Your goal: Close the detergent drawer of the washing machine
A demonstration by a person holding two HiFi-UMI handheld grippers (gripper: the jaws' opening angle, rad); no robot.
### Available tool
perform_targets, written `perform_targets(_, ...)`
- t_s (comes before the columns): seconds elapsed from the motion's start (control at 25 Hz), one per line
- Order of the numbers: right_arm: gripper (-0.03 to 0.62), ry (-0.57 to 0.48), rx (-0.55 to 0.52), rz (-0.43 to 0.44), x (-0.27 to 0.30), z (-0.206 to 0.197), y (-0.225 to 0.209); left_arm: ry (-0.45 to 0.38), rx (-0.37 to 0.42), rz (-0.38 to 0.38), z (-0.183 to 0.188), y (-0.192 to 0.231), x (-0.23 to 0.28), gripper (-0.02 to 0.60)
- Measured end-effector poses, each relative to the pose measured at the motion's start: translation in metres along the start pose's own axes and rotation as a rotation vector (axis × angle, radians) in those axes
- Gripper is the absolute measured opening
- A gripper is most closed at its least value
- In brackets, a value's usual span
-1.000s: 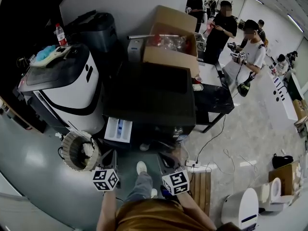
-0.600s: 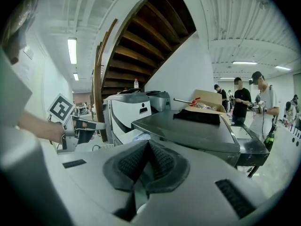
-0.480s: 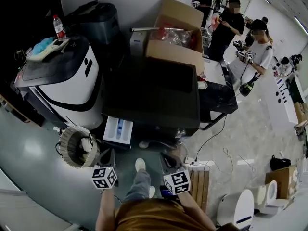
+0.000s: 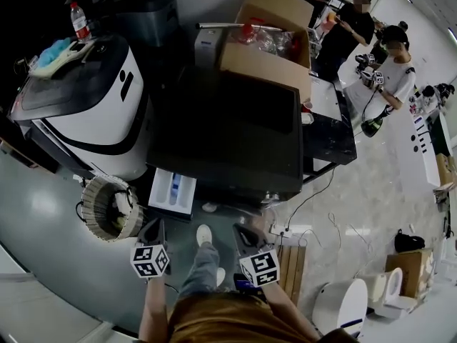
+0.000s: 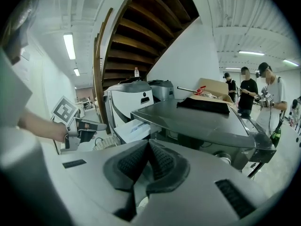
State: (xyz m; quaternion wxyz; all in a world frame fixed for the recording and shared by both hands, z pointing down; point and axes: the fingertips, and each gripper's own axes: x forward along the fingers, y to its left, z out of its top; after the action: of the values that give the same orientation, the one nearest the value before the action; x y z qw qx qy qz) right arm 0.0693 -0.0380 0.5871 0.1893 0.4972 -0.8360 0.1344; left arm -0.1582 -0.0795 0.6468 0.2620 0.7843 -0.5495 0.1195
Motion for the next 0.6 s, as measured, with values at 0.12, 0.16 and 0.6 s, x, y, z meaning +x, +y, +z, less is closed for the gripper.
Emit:
perform_targets(0.12,0.012,0.017,0.005,0.003,0.008,-0.003,-0.004,0.024,0.018,0.002,-0.006,0.003,0.009,0.023)
perform_targets(0.16,0.012,0.019,0.005,0.007,0.01,-0.004,-0.004,0.03,0.018,0.004,-0.008,0.004,0.011,0.025)
perform_targets(0.6,0.012,0.056,0.014,0.042,0.024,-0.01,-0.007,0.058,0.007,0.001,-0.015,0.005,0.025,0.023)
